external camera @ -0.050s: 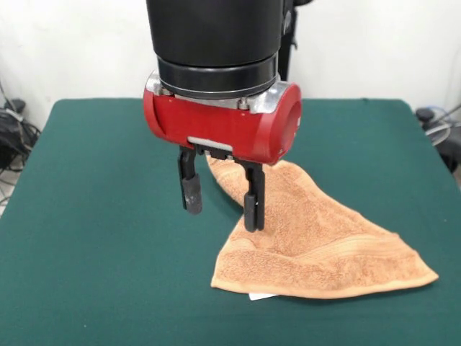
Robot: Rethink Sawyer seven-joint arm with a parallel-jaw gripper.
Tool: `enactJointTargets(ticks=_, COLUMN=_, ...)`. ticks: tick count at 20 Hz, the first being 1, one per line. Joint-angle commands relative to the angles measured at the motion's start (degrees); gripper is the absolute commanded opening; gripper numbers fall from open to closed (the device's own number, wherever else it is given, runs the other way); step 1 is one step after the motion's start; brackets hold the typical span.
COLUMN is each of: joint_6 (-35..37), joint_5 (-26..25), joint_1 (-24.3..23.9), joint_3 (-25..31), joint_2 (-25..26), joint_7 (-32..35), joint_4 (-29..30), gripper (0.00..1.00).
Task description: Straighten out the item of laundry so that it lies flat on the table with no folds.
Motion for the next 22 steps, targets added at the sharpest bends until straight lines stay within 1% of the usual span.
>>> enactJointTargets(ticks=1, joint_6=10.0, joint_5=-3.2, joint_1=-1.9, joint_3=7.5, joint_2=3.9, joint_7=-14.9, joint_4=-3.3, gripper=1.00)
enactJointTargets(ticks=8, joint_6=12.7, joint_5=-3.3, joint_1=-2.6, joint_3=8.2, joint_2=4.3, joint_7=-20.2, joint_4=-5.1, gripper=1.00)
enactJointTargets(ticks=15, joint_6=19.9, joint_5=-2.4, joint_1=-3.5, joint_3=11.8, joint_2=7.6, joint_7=-27.7, joint_4=-12.3, gripper=1.00)
enactJointTargets(ticks=19, joint_6=23.9, joint_5=-1.7, joint_1=-3.7, joint_3=13.9, joint_2=9.9, joint_7=-30.0, joint_4=-16.2, gripper=1.00)
enactJointTargets(ticks=22, joint_6=25.2, joint_5=-1.8, joint_1=-3.5, joint_3=14.4, joint_2=11.0, joint_7=-30.5, joint_4=-18.3, gripper=1.00)
